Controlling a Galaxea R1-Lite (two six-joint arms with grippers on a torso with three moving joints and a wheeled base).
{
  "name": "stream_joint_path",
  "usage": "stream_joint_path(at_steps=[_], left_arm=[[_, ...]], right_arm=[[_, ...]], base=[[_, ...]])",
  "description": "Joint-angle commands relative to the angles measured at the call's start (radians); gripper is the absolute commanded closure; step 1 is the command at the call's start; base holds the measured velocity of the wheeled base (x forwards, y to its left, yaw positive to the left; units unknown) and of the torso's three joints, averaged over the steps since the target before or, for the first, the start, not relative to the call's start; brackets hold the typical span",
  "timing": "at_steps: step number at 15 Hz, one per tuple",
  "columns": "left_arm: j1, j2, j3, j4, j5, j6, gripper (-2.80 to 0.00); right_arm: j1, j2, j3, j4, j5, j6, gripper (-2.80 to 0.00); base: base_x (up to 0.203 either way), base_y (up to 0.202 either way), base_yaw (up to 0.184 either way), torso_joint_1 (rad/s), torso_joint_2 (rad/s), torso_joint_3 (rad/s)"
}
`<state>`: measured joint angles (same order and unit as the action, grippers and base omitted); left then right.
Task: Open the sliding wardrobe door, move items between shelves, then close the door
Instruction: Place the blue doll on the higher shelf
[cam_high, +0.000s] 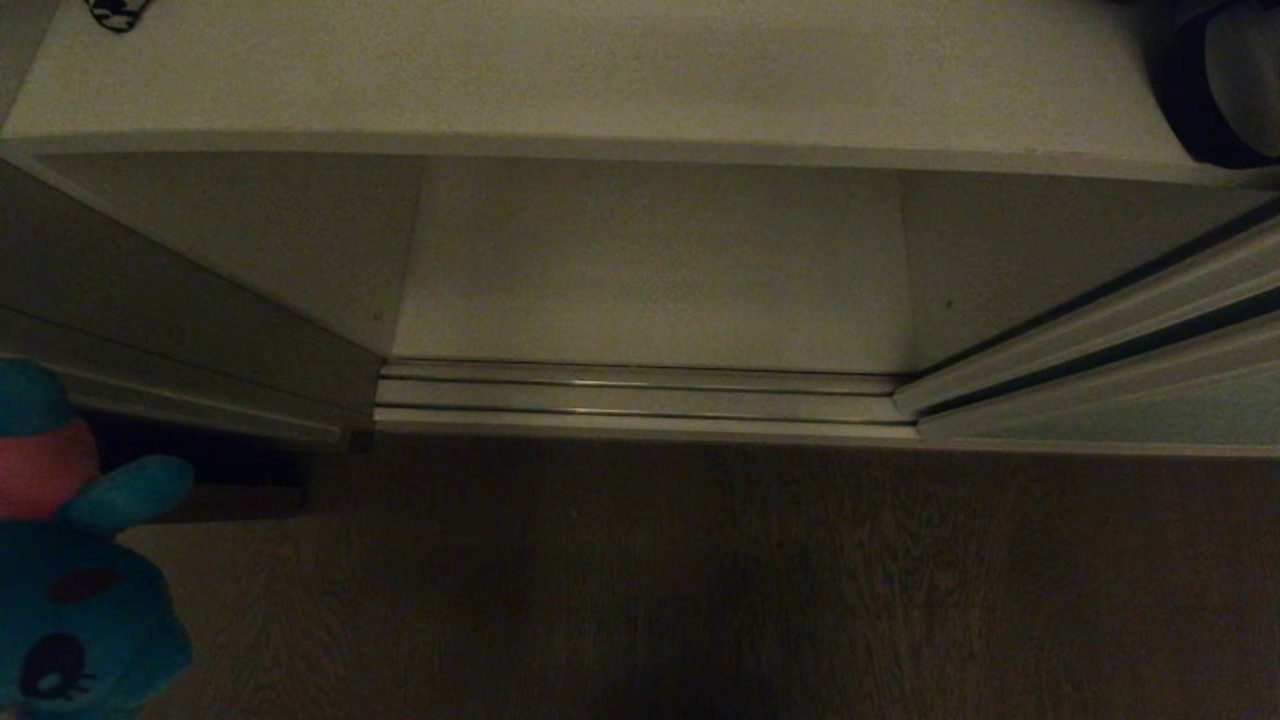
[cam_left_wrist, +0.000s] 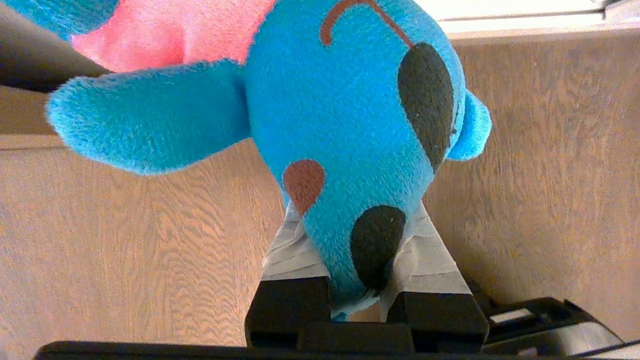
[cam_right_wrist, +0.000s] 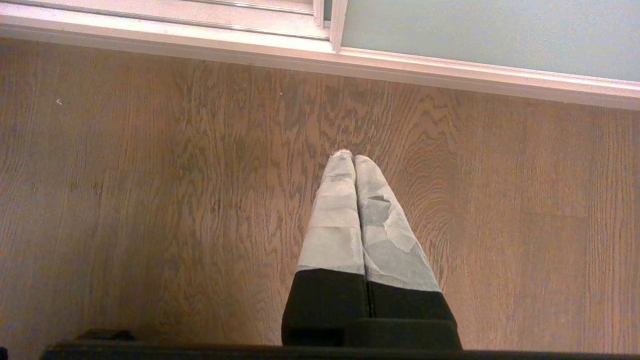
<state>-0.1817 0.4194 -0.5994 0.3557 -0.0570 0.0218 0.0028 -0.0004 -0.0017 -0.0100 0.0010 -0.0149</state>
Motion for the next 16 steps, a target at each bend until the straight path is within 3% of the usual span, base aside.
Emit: stream_joint_path(at_steps=[1,8,16], left_arm=[[0.001,-0.002,-0.008,-0.001,0.0,0.004,0.0],[-0.001,0.025,-0.115,-0.002,-0.081,0.035,0.0],[-0.001,0.095,-0.178,-0.004,-0.086,0.05,0.0]], right_arm=[[0.0,-0.001,0.0,-0.001,0.001,0.0,0.0],[0.0,-0.001,0.0,-0.001,0.001,0.0,0.0],[0.0,-0.001,0.0,-0.001,0.001,0.0,0.0]], base=[[0.0,0.0,0.0,0.0,0.0,0.0],[0.0,0.0,0.0,0.003,0.0,0.151],[0.0,0.0,0.0,0.003,0.0,0.202]])
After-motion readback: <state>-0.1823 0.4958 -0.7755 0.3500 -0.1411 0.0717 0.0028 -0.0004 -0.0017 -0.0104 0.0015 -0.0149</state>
